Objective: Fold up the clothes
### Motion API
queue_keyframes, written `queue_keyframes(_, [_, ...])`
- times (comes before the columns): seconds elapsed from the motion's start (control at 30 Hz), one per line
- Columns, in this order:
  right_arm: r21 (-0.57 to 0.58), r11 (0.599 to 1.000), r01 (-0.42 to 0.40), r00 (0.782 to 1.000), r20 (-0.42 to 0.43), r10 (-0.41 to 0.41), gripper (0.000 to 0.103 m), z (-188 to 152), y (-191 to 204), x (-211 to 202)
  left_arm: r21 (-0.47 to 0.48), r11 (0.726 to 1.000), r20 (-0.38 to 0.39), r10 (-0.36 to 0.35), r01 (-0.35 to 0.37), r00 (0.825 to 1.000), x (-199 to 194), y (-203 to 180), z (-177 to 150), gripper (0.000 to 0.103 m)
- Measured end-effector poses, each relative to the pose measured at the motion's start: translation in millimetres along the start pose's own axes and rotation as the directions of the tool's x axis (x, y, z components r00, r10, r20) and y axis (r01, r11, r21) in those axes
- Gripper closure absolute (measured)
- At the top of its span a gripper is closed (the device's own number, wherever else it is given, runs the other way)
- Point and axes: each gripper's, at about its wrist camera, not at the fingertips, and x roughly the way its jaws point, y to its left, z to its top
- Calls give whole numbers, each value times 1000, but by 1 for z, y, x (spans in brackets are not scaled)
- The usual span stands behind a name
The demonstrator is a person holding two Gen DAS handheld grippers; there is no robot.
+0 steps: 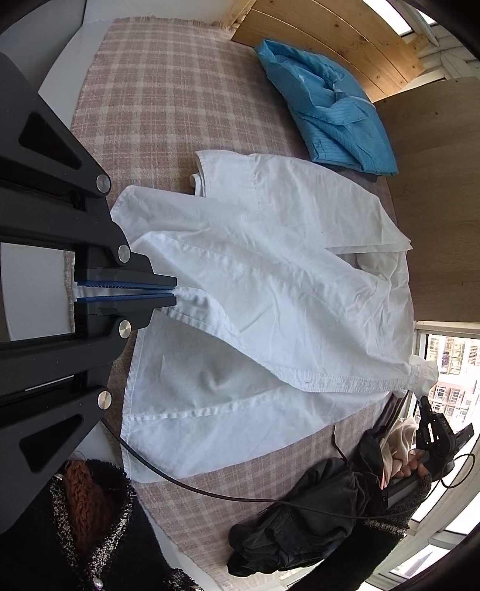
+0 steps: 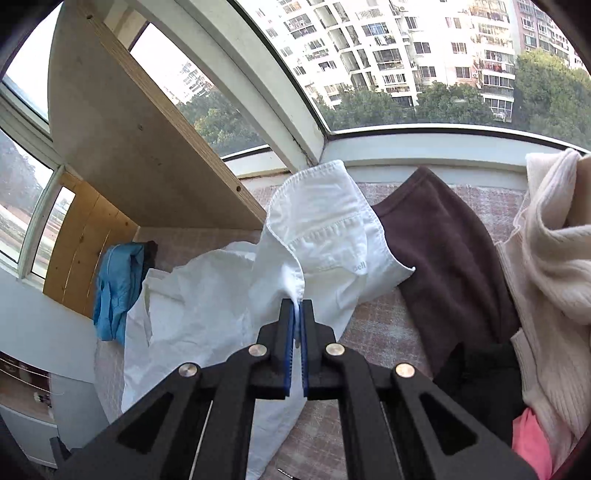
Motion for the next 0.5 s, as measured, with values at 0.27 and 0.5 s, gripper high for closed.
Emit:
queue_keyframes(0.27, [-245,948,204,974,144,-173,96,56,80,2,-64,989,-8,131,-131,991,22,70,17,95])
queue_keyframes(0.5, [-222,934,281,960,75,-271,75,53,83,45,-94,977,-77,187,-194,979,30,101,-1,93])
